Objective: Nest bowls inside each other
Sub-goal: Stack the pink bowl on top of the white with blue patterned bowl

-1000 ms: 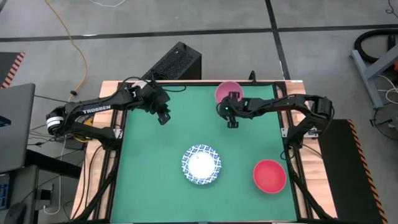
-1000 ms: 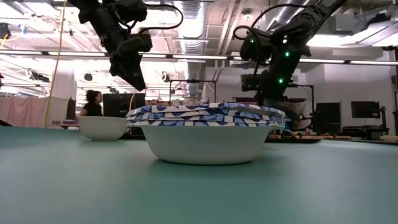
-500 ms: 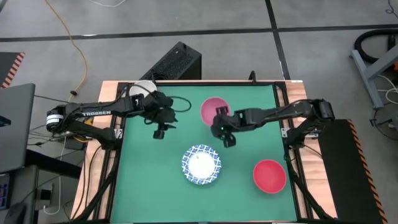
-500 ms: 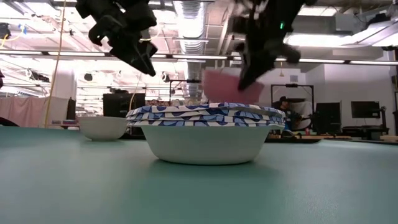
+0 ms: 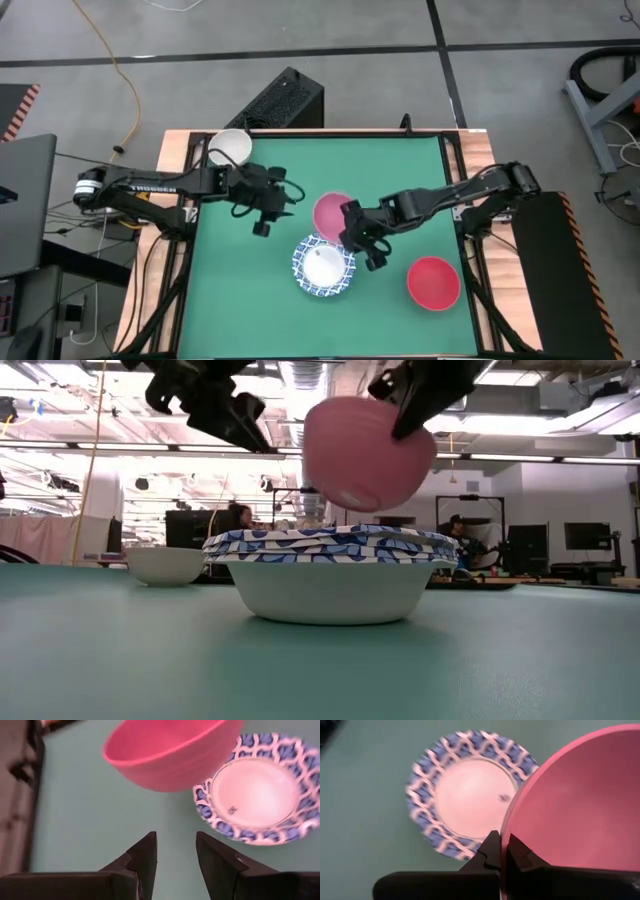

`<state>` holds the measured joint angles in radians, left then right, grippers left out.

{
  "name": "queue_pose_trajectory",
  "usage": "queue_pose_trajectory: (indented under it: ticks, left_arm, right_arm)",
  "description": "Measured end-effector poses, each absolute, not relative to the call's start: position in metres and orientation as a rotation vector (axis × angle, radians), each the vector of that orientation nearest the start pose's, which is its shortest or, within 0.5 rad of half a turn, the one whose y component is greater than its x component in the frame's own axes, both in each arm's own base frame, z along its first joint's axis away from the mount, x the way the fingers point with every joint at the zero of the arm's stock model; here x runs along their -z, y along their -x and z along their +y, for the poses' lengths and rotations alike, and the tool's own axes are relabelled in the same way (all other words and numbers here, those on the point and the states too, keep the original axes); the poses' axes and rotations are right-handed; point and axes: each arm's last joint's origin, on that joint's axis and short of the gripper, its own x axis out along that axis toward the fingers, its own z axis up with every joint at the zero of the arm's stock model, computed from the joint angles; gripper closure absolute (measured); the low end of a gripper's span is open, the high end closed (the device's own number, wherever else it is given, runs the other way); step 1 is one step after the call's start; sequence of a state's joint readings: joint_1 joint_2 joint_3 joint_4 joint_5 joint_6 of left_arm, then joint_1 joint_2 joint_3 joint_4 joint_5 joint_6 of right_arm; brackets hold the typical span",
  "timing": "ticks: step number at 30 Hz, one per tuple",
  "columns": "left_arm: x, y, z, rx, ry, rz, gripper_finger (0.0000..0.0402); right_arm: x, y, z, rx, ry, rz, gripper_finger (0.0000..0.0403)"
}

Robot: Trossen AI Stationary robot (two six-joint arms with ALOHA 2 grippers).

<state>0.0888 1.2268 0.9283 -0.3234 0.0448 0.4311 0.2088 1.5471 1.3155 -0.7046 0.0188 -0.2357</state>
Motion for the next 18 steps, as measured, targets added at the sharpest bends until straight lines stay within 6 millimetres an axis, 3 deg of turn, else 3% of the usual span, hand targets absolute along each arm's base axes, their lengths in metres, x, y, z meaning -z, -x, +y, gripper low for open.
queue_pose_trajectory:
  ticks: [10, 18]
  left_arm:
    - [-0.286, -0.265, -0.014, 0.227, -0.942, 0.532, 0.0274]
    - [-0.290, -0.266, -0.027, 0.280, -1.136, 0.458, 0.0274]
  right_arm:
    - [-0.302, -0.319, 0.080, -0.423, 0.242, 0.830, 0.0392]
    - [-0.305, -0.321, 0.082, -0.457, 0.219, 0.793, 0.0392]
